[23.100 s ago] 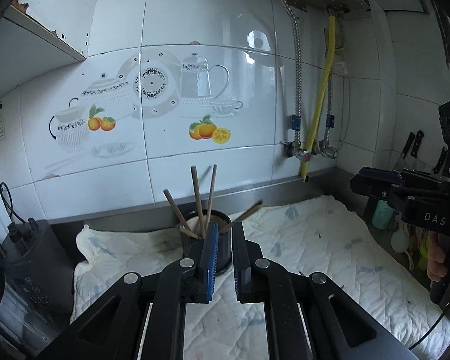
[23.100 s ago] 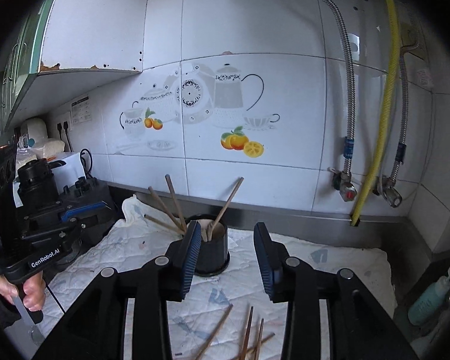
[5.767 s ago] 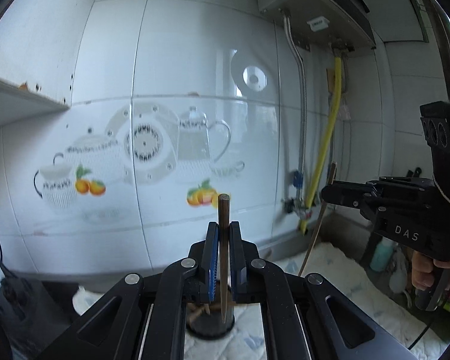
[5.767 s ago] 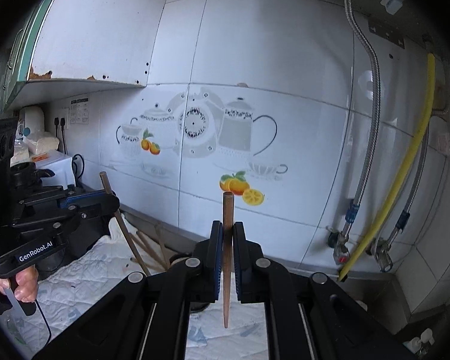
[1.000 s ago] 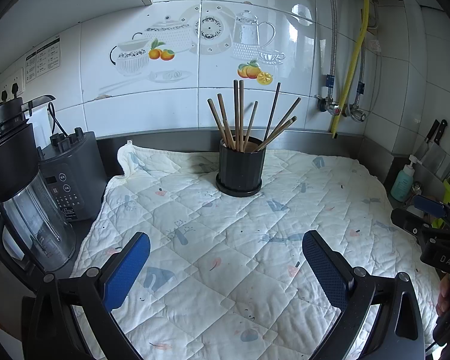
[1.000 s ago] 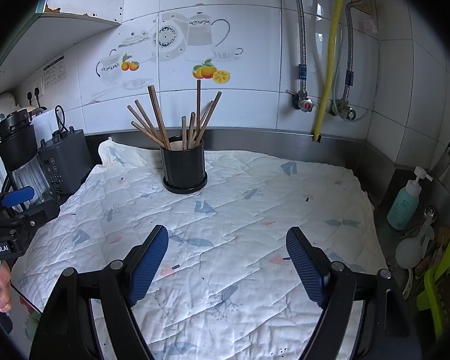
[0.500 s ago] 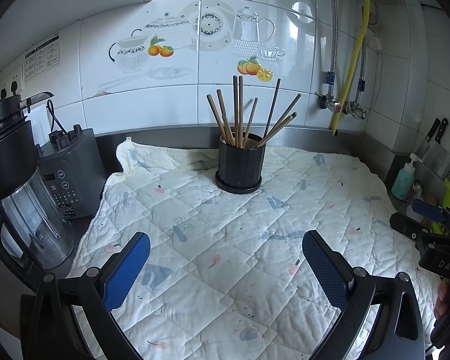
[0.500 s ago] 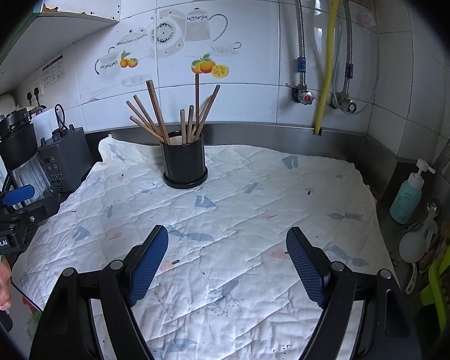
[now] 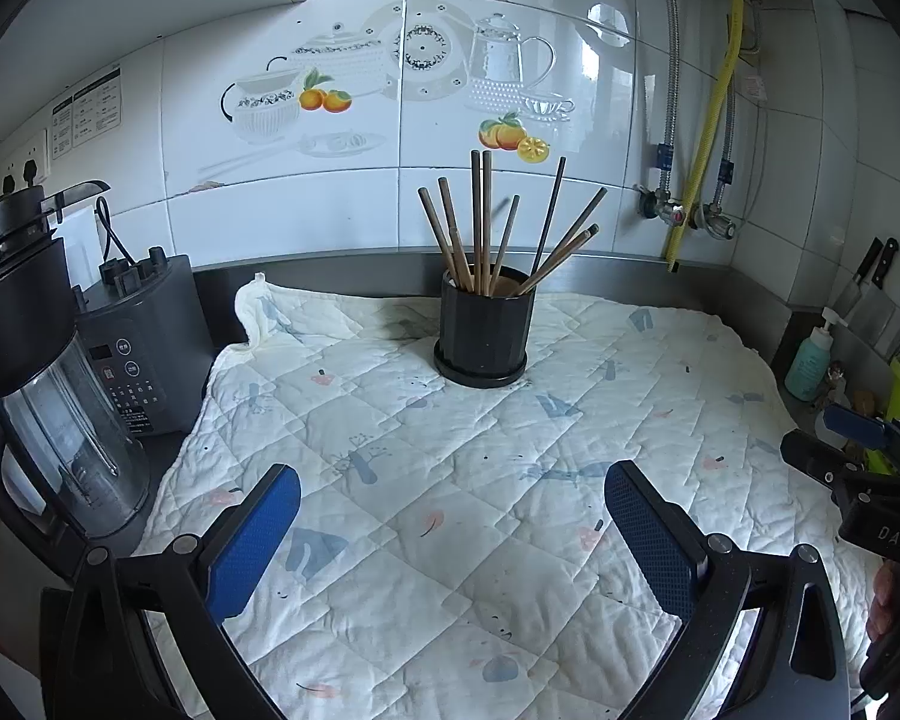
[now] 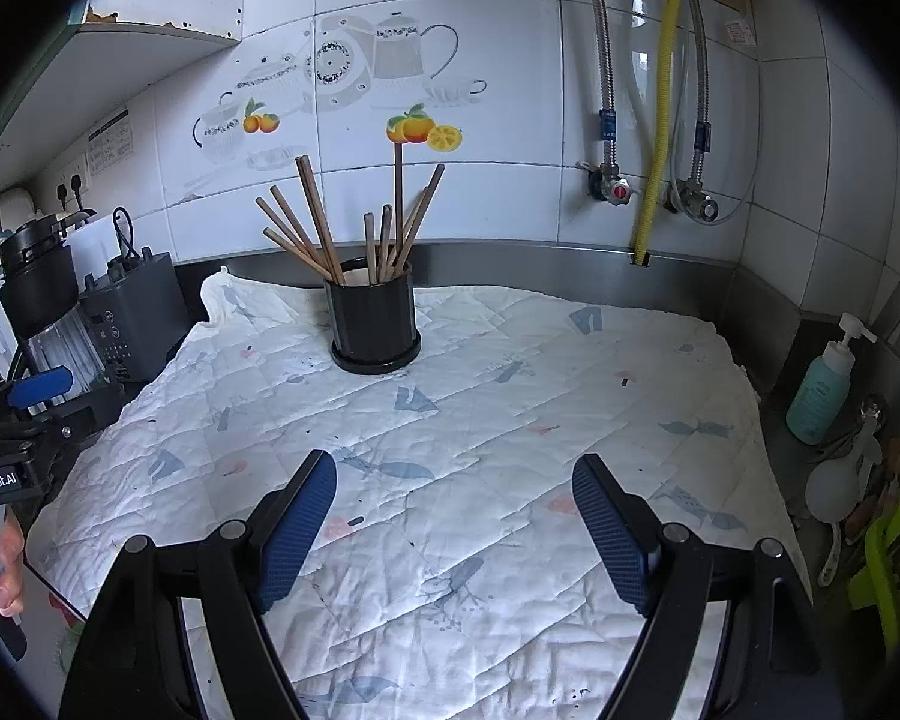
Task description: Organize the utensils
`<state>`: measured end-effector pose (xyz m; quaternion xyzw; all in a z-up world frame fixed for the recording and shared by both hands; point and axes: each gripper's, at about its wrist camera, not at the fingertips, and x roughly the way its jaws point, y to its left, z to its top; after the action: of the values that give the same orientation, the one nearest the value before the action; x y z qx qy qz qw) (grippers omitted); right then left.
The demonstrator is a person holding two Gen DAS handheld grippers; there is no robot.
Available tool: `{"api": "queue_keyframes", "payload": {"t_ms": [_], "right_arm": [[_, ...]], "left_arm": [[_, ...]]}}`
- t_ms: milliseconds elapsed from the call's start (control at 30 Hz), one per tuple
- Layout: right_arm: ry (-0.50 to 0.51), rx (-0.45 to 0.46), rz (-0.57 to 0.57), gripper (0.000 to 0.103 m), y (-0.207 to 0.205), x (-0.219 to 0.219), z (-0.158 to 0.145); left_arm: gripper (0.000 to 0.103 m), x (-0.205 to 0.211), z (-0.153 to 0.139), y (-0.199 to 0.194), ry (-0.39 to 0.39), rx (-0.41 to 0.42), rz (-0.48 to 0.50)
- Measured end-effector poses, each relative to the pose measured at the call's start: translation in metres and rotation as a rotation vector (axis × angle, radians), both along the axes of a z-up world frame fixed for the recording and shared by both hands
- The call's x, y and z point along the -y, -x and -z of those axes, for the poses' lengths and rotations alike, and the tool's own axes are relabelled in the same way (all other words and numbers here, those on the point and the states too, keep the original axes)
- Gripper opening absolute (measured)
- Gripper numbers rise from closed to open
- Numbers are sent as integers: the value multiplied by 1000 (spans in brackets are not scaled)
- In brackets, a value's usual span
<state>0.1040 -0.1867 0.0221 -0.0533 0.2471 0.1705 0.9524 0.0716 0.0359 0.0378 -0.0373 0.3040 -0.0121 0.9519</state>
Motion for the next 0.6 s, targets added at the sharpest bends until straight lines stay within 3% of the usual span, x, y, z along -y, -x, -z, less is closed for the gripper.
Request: {"api": "queue_keyframes", "payload": {"t_ms": [600], "right_arm": [[5,7,-14,89,3,-2,0]], "left_arm": [[103,0,3,0,0,-9,3]]}}
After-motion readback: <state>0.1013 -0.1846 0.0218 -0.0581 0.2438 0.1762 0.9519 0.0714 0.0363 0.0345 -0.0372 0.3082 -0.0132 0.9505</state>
